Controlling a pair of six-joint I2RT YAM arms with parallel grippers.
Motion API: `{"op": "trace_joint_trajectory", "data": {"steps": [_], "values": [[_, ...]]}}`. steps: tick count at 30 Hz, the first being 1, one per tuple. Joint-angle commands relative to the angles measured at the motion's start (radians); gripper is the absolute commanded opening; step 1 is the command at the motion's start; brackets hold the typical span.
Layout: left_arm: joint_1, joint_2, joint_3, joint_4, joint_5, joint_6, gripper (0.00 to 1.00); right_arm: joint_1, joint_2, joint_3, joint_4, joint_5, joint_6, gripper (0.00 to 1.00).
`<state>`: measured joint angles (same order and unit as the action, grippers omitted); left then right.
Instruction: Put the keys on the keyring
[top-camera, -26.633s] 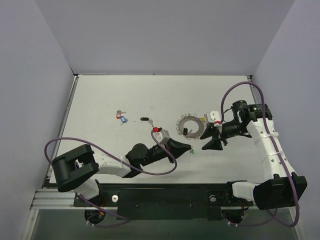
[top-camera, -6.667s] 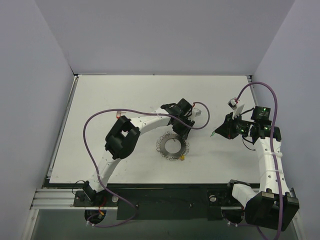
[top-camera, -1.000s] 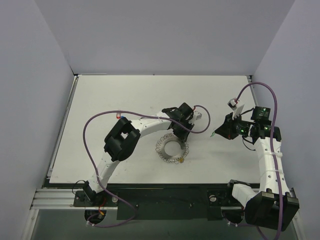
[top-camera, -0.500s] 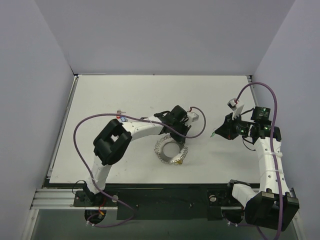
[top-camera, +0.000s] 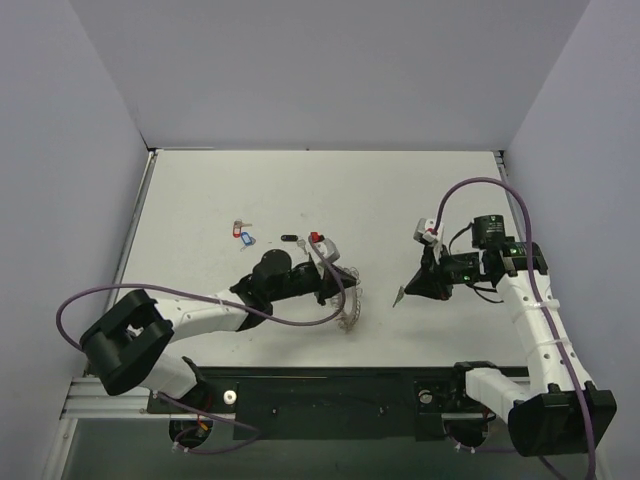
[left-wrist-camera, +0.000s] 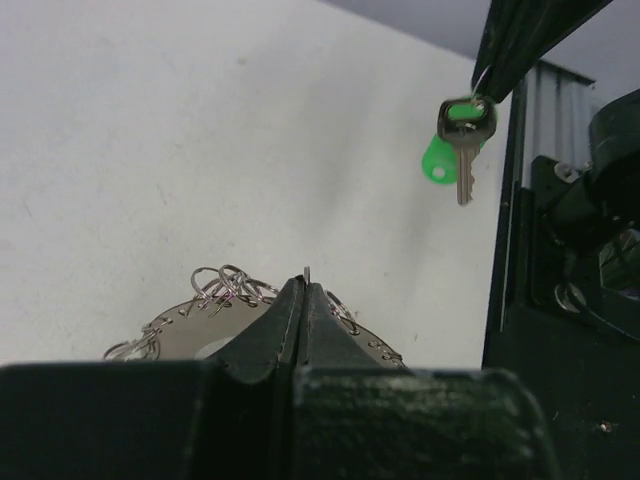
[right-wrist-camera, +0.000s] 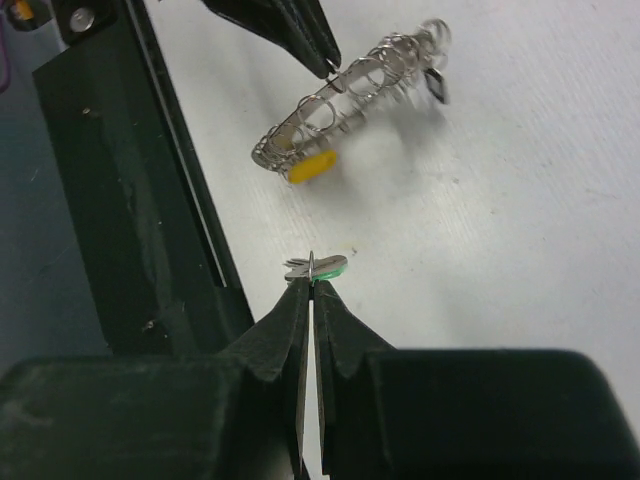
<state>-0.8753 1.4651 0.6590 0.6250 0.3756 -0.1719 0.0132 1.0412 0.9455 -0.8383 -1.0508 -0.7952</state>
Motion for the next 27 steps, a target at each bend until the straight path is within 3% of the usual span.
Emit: {"op": "trace_joint_trajectory", "data": {"steps": [1, 6, 14, 27], "values": [[0.006, -0.113, -0.088, 0.445, 0.068, -0.027, 0.00, 0.056, 0.052, 0.120, -0.221, -0.069, -0.206, 0.00], [0.024, -0.158, -0.128, 0.545, 0.140, -0.074, 0.00, 0.116, 0.120, 0.239, -0.354, -0.080, -0.346, 0.00], [0.067, -0.112, -0.140, 0.711, 0.315, -0.240, 0.00, 0.116, 0.112, 0.217, -0.398, -0.100, -0.401, 0.00], [0.082, 0.052, -0.079, 1.016, 0.330, -0.521, 0.00, 0.036, 0.089, 0.150, -0.427, -0.141, -0.460, 0.00]]}}
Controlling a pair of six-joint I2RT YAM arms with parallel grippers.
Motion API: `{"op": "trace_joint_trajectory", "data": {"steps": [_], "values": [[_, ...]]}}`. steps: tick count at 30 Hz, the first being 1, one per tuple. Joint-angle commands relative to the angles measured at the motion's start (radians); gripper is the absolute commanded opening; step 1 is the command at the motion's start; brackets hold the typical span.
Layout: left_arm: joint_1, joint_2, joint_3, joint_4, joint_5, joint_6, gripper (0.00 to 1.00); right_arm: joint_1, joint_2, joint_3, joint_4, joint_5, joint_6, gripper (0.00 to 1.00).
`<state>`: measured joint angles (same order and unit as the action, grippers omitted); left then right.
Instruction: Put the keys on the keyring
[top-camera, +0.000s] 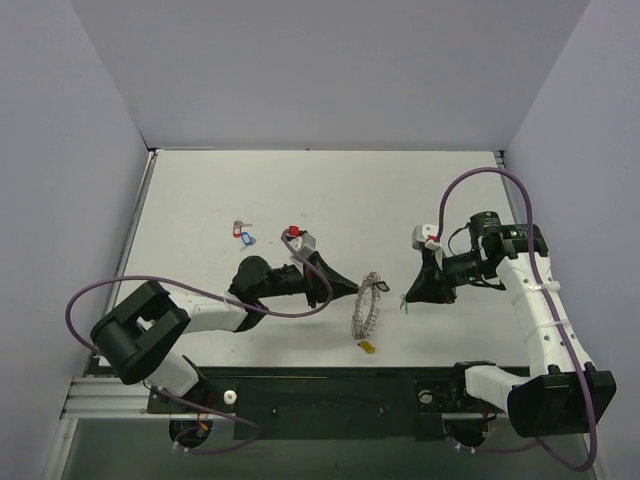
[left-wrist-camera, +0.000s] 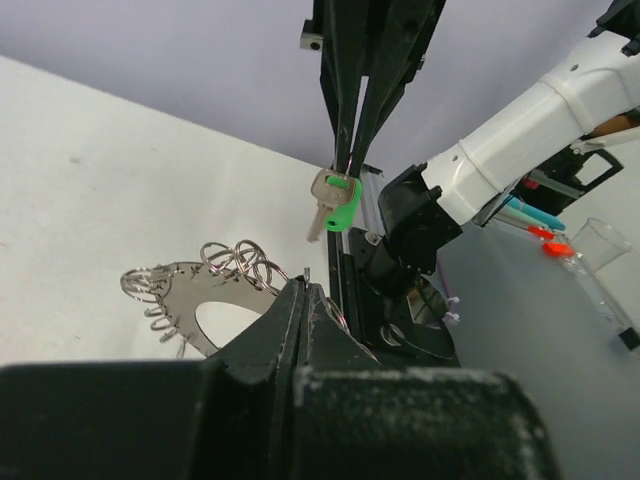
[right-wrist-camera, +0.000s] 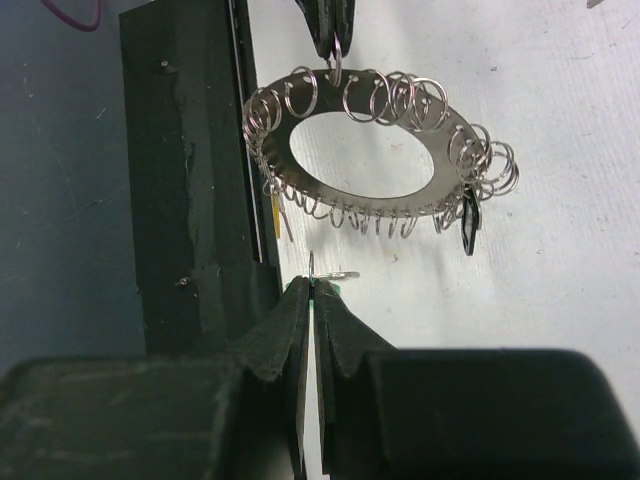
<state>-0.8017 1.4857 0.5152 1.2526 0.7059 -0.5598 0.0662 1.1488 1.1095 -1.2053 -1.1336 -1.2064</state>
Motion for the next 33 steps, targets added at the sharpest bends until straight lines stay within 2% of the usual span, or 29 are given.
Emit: {"op": "trace_joint_trajectory", "data": {"steps": [1, 21, 26, 33], "values": [[0.004, 0.036, 0.080, 0.389, -0.006, -0.159, 0.00, -0.022, -0.017, -0.014, -0.063, -0.060, -0.053, 0.00], [-0.016, -0.025, 0.151, 0.389, -0.023, -0.201, 0.00, -0.045, -0.015, -0.017, -0.083, -0.061, -0.073, 0.00], [0.002, -0.028, 0.203, 0.389, -0.068, -0.354, 0.00, -0.049, -0.017, -0.016, -0.086, -0.063, -0.074, 0.00], [0.007, -0.084, 0.210, 0.387, -0.132, -0.382, 0.00, -0.059, -0.023, -0.017, -0.088, -0.066, -0.076, 0.00]]}}
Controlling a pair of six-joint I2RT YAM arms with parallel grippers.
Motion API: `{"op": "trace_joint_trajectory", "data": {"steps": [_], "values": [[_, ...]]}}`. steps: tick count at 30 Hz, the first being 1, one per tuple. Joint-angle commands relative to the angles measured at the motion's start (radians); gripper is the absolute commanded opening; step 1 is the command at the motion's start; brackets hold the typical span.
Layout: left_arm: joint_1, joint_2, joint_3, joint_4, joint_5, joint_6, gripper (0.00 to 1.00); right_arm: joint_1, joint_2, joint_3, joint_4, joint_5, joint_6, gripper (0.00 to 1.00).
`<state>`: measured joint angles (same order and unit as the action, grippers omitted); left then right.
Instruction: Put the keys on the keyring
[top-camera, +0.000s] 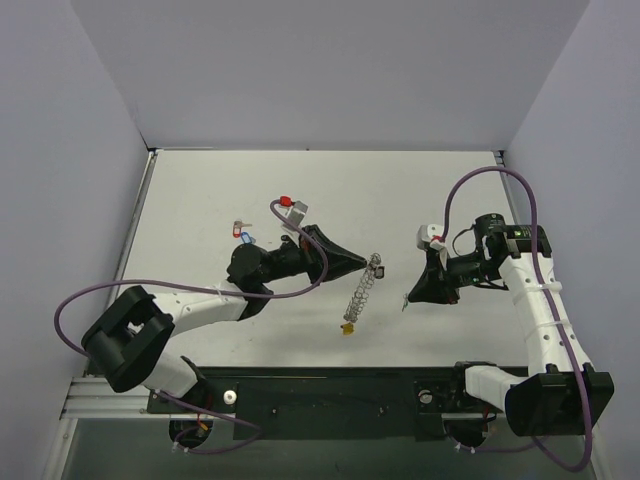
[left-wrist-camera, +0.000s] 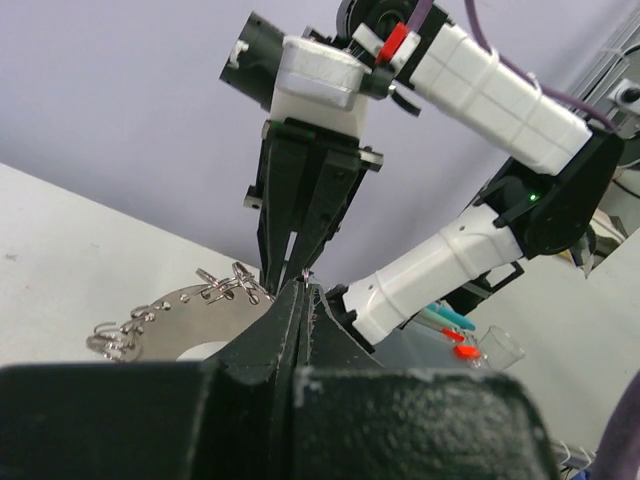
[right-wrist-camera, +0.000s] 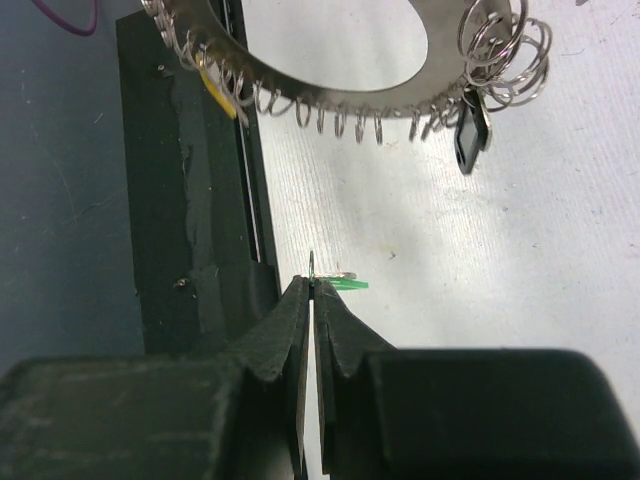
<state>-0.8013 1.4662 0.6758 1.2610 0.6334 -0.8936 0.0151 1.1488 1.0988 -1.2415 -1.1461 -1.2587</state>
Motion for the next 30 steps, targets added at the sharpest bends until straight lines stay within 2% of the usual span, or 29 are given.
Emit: {"op": "trace_joint_trajectory", "data": {"steps": [1, 9, 15, 24, 27, 30], "values": [[0.007, -0.067, 0.051, 0.380, -0.063, -0.050, 0.00, -0.009, -0.023, -0.008, -0.053, -0.055, -0.025, 0.00], [0.010, -0.083, 0.059, 0.380, -0.048, -0.051, 0.00, -0.014, -0.031, -0.007, -0.056, -0.060, -0.028, 0.00], [0.010, -0.081, 0.062, 0.379, 0.084, 0.013, 0.00, -0.014, -0.035, -0.007, -0.061, -0.063, -0.033, 0.00], [0.013, -0.073, 0.008, 0.376, 0.163, 0.099, 0.00, -0.014, -0.038, -0.011, -0.059, -0.064, -0.034, 0.00], [0.020, -0.061, -0.007, 0.309, 0.186, 0.140, 0.00, -0.012, -0.038, -0.013, -0.059, -0.064, -0.036, 0.00], [0.022, -0.061, -0.027, 0.154, 0.192, 0.205, 0.00, -0.014, -0.037, -0.014, -0.059, -0.057, -0.041, 0.00]]}}
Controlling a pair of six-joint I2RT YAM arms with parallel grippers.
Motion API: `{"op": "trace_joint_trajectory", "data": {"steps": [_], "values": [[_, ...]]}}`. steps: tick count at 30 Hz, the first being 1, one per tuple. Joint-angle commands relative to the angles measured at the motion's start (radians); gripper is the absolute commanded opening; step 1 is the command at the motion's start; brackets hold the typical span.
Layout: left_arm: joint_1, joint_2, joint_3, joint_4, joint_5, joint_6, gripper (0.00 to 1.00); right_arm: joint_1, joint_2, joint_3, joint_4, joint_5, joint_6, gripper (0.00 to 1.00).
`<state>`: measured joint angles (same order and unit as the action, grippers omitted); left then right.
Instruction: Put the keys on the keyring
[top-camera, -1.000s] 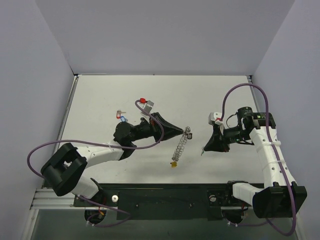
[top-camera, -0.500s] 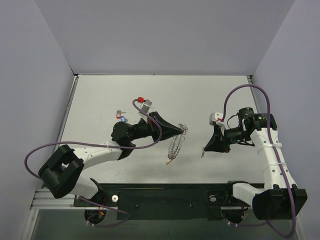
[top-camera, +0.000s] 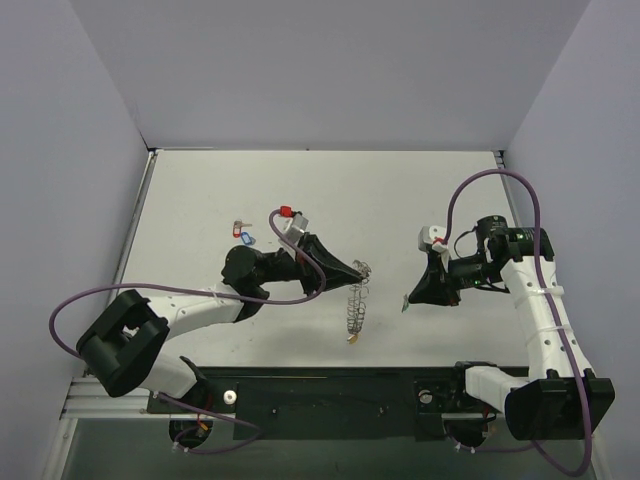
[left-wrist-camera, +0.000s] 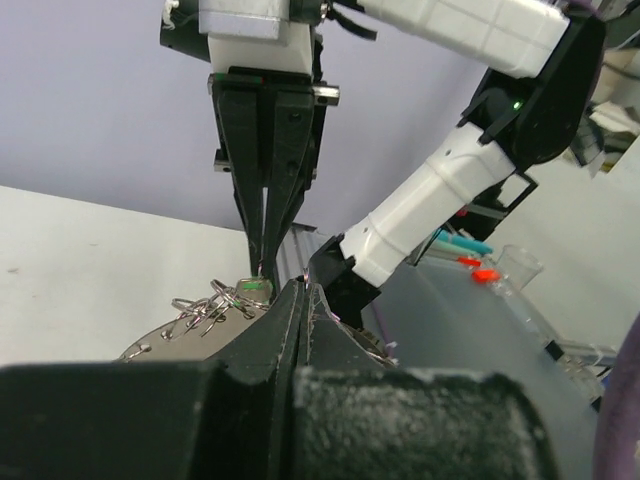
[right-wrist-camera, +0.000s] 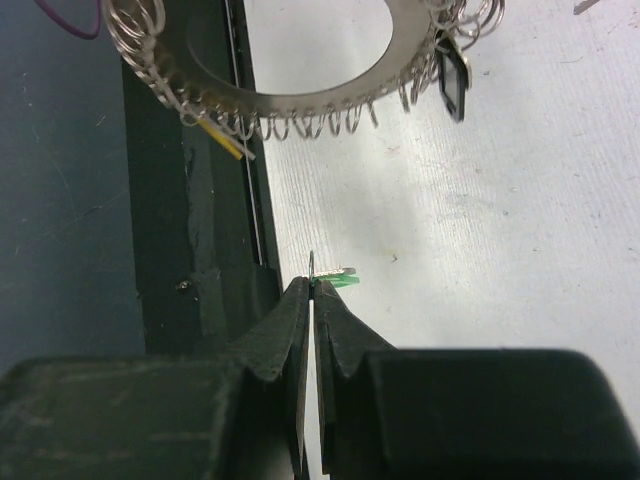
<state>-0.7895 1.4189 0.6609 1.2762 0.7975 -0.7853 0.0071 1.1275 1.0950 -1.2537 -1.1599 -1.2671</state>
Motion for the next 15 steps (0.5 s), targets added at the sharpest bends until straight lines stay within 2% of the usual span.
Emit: {"op": "trace_joint_trajectory", "data": {"steps": [1, 5, 9, 11, 15], "values": [[0.010, -0.020, -0.015, 0.096, 0.019, 0.141, 0.00, -0.006, -0.015, -0.012, -0.047, -0.043, -0.037, 0.00], [0.012, -0.060, -0.011, -0.264, -0.055, 0.279, 0.00, -0.039, -0.014, -0.021, -0.036, -0.024, -0.035, 0.00], [0.009, -0.115, 0.026, -0.553, -0.153, 0.429, 0.00, -0.047, -0.014, -0.029, -0.027, -0.018, -0.029, 0.00], [0.009, -0.127, 0.054, -0.680, -0.191, 0.486, 0.00, -0.050, -0.011, -0.030, -0.021, -0.014, -0.026, 0.00], [-0.004, -0.124, 0.097, -0.814, -0.225, 0.543, 0.00, -0.059, -0.009, -0.035, -0.016, -0.009, -0.020, 0.00]]}}
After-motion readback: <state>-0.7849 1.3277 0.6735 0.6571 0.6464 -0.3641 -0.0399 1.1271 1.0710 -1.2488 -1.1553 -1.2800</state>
